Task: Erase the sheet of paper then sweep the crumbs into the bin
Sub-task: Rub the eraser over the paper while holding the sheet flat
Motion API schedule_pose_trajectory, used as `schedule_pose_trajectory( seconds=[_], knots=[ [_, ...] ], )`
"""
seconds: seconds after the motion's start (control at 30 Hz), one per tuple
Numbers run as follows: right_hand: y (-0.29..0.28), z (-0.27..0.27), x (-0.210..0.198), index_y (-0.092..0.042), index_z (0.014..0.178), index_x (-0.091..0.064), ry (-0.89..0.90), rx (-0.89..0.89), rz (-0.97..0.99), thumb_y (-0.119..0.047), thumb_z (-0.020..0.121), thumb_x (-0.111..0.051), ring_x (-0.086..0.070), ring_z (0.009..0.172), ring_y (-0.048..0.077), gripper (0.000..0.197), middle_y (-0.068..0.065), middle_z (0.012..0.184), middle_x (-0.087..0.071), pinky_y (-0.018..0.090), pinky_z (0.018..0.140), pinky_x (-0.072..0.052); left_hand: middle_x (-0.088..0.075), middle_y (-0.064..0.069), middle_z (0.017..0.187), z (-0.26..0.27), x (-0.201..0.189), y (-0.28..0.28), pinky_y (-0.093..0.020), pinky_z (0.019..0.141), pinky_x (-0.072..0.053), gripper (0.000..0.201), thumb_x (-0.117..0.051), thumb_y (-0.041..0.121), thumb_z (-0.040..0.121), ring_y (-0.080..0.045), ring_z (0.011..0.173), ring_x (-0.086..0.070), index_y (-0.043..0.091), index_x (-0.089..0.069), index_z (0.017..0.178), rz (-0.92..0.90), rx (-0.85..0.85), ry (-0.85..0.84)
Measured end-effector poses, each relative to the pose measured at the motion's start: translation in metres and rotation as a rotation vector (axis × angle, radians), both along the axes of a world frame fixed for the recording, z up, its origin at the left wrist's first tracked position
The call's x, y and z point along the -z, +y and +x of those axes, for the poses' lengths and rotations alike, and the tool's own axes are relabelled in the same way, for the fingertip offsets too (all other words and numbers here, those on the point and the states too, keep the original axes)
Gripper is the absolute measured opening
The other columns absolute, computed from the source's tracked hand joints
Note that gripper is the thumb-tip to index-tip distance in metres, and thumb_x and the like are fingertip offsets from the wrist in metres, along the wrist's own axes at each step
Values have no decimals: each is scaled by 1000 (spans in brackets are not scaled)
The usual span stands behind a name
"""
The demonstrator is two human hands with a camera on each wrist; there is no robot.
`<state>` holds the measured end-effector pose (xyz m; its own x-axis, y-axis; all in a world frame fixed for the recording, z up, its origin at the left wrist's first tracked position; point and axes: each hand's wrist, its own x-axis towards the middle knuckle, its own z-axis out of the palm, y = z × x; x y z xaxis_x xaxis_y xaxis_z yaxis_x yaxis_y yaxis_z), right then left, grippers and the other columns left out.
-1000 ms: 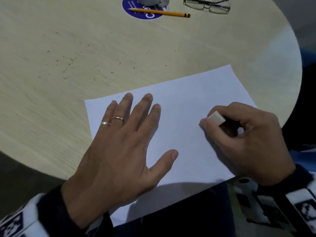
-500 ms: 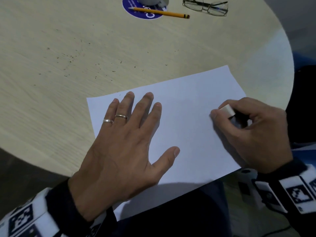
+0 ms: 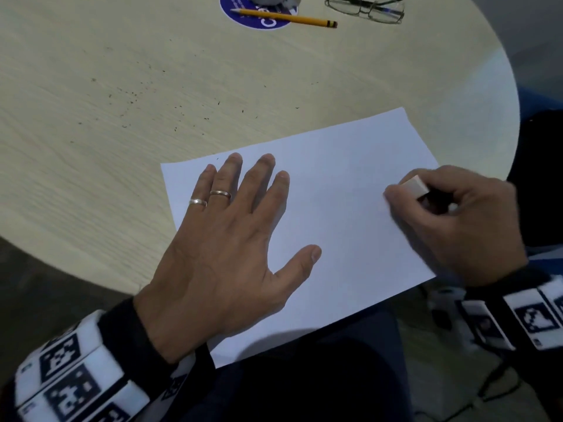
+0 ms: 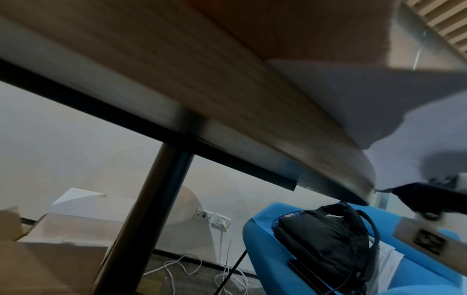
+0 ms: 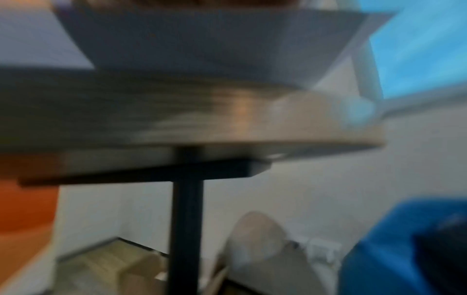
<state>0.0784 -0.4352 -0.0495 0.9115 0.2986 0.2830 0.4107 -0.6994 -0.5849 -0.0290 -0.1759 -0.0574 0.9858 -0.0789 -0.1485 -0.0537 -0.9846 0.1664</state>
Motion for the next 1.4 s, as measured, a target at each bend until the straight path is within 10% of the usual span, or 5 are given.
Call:
schedule_pose_trajectory(
  seconds=[0.33,0.5,0.73,1.0,1.4],
  knots=[
    [-5,9,0,-15,78,-75,26,38,19,-28,94,-81,-64,64,25,22,5,69,-69,41,66,-55,-8,1,175,1,1,0,-52,130,-4,92,-17,82,95,-31,161,0,22,-19,165,-31,-20,-16],
    [-17,14,5,-19,95,-77,159,160,321,-25,99,-76,-70,73,9,7,-11,80,-78,17,71,-56,-6,3,176,1,-1,2,-51,130,-3,91,-18,82,96,-29,162,0,24,-17,166,-38,-18,-28],
    [-21,30,5,-12,98,-75,151,243,400,-28,98,-78,-62,76,19,16,16,88,-74,37,76,-55,20,10,173,-6,3,-4,-49,130,4,93,-12,82,97,-19,159,23,24,7,168,-78,-9,-49],
    [19,-27,-4,-17,81,-72,51,-102,36,-20,89,-83,-58,59,11,14,-4,66,-65,22,60,-47,13,8,175,-1,5,-3,-51,130,1,94,-10,83,96,-21,160,19,24,3,168,-67,-35,-83],
    [31,-37,5,-16,70,-63,-27,-135,-6,-16,90,-79,-53,59,17,27,-2,61,-54,32,60,-44,8,5,176,0,10,-2,-52,130,0,95,-11,83,96,-23,162,14,23,-2,169,-67,-30,-110]
  ],
)
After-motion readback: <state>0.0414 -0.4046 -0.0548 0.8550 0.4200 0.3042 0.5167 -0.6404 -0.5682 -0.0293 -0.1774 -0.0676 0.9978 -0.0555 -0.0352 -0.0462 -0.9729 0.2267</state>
